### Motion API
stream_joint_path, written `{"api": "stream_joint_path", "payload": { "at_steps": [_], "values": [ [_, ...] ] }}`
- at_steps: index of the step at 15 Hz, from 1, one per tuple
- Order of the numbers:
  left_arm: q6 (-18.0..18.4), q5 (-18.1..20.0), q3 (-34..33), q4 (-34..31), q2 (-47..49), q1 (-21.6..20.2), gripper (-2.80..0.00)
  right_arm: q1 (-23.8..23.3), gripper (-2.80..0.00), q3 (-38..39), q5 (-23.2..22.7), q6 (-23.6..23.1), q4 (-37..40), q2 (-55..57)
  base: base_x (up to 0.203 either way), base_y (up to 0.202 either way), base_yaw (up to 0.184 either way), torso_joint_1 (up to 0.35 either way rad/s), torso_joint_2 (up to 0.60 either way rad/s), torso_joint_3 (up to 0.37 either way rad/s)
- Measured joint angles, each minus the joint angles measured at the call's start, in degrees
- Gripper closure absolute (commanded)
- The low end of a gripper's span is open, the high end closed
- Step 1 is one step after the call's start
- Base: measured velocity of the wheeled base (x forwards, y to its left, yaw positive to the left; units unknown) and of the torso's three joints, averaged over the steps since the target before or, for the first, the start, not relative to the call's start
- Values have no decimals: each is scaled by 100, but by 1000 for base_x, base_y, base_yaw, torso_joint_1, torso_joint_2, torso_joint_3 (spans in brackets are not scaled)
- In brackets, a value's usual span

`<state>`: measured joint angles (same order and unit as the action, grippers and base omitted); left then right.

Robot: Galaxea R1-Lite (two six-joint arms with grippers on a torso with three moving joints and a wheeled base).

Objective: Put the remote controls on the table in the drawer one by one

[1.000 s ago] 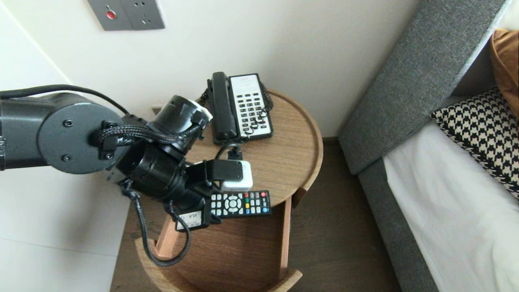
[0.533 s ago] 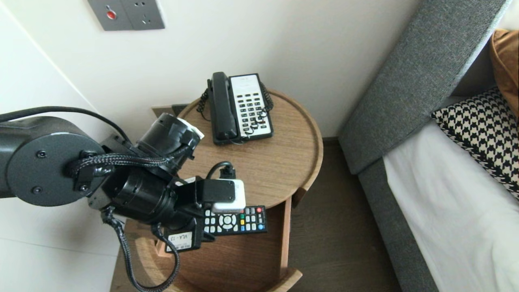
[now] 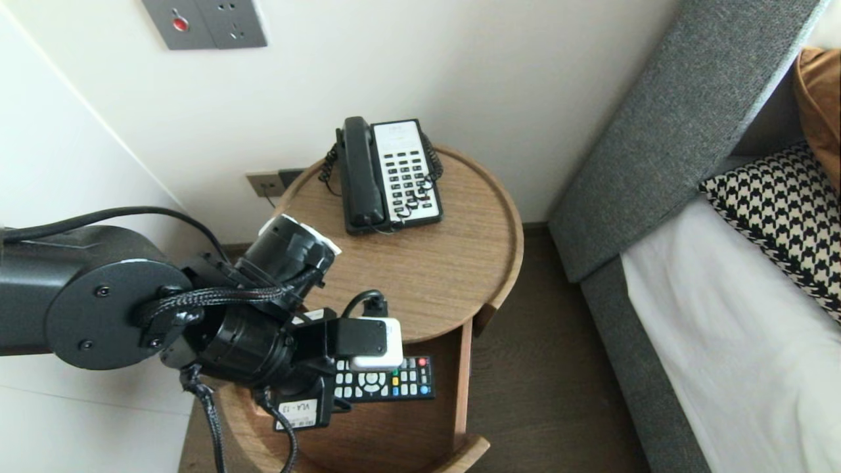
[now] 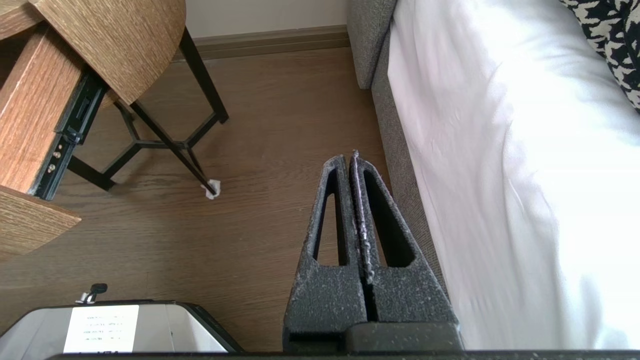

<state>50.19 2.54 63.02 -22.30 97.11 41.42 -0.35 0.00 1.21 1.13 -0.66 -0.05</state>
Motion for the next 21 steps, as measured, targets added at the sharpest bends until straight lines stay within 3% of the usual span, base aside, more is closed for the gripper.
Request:
{"api": "stream_joint_path", "payload": {
  "at_steps": [8,13,17,21],
  "values": [
    [-3,10,-304,500,265,6,0,2,0,0,0,-1,0,0,0,0,0,0,0,0],
    [-11,10,-562,1265,556,5,0,0,0,0,0,1,0,0,0,0,0,0,0,0],
    [-9,16,-674,1413,769,6,0,0,0,0,0,1,0,0,0,0,0,0,0,0],
    [-131,0,-856,1974,1010,6,0,0,0,0,-1,0,1,0,0,0,0,0,0,0]
  ]
}}
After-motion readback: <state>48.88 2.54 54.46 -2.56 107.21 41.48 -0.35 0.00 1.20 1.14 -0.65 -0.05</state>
